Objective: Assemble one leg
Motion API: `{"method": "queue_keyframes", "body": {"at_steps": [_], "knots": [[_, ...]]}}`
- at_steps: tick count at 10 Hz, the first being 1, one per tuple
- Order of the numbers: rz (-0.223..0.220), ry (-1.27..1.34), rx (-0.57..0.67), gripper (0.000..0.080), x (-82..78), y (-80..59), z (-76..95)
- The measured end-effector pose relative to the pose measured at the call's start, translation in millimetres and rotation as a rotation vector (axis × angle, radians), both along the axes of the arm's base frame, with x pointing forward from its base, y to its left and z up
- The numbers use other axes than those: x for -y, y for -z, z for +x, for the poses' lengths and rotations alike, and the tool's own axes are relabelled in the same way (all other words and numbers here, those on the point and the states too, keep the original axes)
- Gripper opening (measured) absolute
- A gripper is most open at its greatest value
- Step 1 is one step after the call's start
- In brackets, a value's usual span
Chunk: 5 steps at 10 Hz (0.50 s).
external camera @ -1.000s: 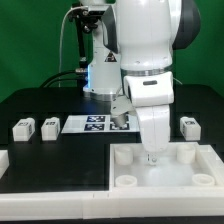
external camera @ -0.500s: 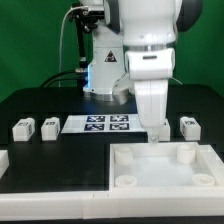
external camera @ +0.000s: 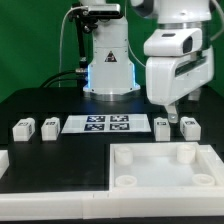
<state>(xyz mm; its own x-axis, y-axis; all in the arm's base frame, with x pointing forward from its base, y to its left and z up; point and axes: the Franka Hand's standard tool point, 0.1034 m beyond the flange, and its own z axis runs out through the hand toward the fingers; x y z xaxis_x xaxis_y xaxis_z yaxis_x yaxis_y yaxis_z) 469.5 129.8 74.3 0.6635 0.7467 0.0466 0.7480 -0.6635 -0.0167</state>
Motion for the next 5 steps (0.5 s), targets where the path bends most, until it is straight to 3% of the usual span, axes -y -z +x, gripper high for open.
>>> {"method": "queue_keyframes", "body": {"at_steps": [2,5], "knots": [[0.006,0.134,-0.008,0.0649,4.2,0.3,1.1],[0.019,0.520,-0.036,0.0649,-9.0,2.2,-8.2]]}}
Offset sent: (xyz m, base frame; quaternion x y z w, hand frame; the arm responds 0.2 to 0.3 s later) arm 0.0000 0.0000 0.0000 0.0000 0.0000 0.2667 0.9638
